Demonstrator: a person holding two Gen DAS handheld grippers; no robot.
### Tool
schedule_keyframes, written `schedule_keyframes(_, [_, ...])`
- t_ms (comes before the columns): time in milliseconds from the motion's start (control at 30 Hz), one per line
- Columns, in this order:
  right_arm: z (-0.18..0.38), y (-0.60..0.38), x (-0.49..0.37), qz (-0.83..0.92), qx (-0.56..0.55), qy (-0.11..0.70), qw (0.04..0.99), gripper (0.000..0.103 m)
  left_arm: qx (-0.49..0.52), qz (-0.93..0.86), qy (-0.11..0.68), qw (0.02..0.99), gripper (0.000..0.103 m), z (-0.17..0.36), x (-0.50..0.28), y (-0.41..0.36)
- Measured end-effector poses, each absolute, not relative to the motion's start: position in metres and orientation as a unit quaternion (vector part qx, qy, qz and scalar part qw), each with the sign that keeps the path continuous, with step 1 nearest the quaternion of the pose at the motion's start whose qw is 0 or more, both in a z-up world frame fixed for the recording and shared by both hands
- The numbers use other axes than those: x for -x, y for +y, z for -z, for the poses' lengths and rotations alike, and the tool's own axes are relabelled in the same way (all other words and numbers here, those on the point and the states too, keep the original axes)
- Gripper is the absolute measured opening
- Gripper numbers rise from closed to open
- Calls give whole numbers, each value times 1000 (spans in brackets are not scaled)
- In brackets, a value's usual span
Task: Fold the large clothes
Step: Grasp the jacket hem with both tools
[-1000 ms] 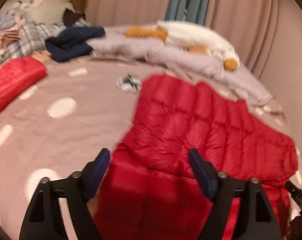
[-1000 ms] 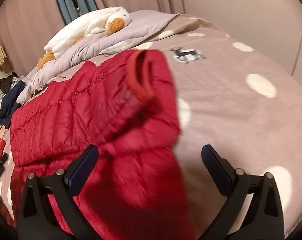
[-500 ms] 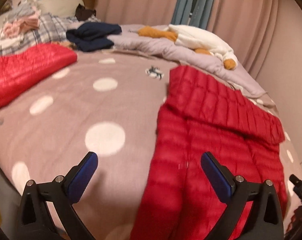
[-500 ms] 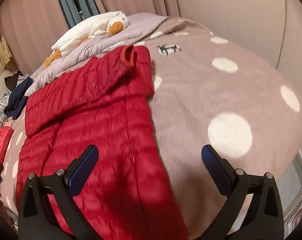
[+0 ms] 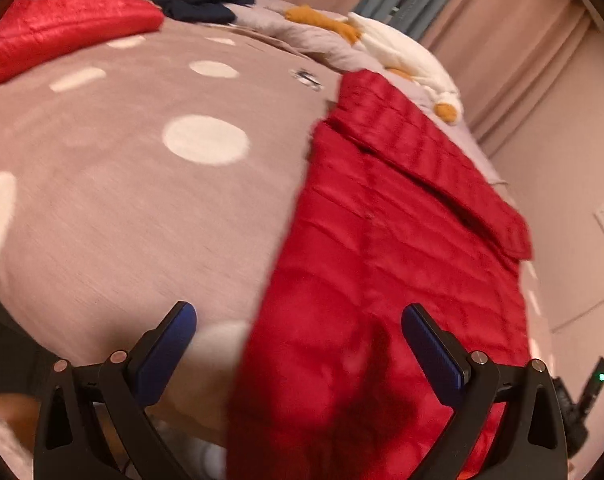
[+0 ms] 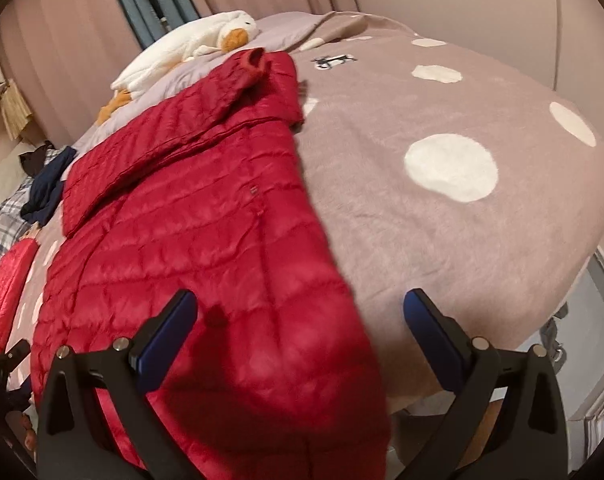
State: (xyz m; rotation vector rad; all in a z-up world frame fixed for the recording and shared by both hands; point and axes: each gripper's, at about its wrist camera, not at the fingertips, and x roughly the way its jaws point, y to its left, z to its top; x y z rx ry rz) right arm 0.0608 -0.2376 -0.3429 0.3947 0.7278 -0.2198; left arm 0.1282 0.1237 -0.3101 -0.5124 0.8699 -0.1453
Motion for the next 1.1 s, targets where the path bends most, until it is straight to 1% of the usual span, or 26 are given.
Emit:
schedule_keyframes(100, [348, -226, -59, 91, -201, 352, 910, 103, 260, 126, 432, 854, 101, 314, -127, 110])
schedule_keyframes(200, [350, -209, -59, 74, -184, 358, 913, 102, 218, 133, 435, 863, 101, 314, -126, 94])
schedule_keyframes(233, [350, -206, -60, 69, -181, 359, 913, 100, 211, 130, 433, 867, 101, 315, -124, 92])
schedule_keyframes(267, [351, -203, -59, 67, -177, 358, 914, 95, 211, 126, 430, 869, 99, 314, -123, 91])
schedule_keyframes(300, [351, -202, -59, 71, -175, 357, 915, 91, 214, 123, 429, 869, 91, 314, -122, 92])
schedule_keyframes(333, [352, -202, -58, 82, -172, 357, 915, 82, 219, 116, 429, 869, 85, 314, -122, 94])
schedule_keyframes(367, [352, -204, -56, 90, -172, 355, 915, 71, 222, 99, 430, 870, 66, 313, -121, 97])
schedule_keyframes(400, [351, -207, -54, 97, -175, 352, 914, 64, 222, 86, 432, 870, 51, 314, -121, 99])
schedule_keyframes(433, [351, -209, -53, 103, -177, 351, 914, 50, 224, 82, 433, 870, 49, 315, -120, 101])
schedule_keyframes(467, [350, -212, -51, 107, -179, 350, 913, 39, 219, 84, 433, 871, 48, 315, -120, 101])
schedule_keyframes(500, [349, -215, -50, 103, -182, 348, 914, 35, 207, 82, 433, 874, 45, 315, -121, 98])
schedule_keyframes(533, [349, -216, -49, 96, -185, 346, 915, 25, 186, 78, 432, 879, 41, 314, -120, 92])
schedule_keyframes(567, [349, -216, -49, 89, -189, 342, 916, 22, 177, 77, 431, 881, 34, 313, -119, 91])
schedule_keyframes(700, [341, -209, -53, 87, -174, 342, 919, 18, 179, 71, 431, 882, 18, 306, -121, 87])
schedule_keyframes(800, [328, -212, -50, 83, -186, 325, 923, 18, 171, 85, 421, 887, 14, 297, -122, 86])
schedule_keyframes(933, [303, -218, -44, 69, -206, 293, 931, 18, 210, 120, 395, 887, 13, 281, -116, 97])
schedule_keyframes(1100, [268, -212, -37, 51, -200, 253, 945, 18, 178, 117, 357, 910, 13, 247, -107, 95])
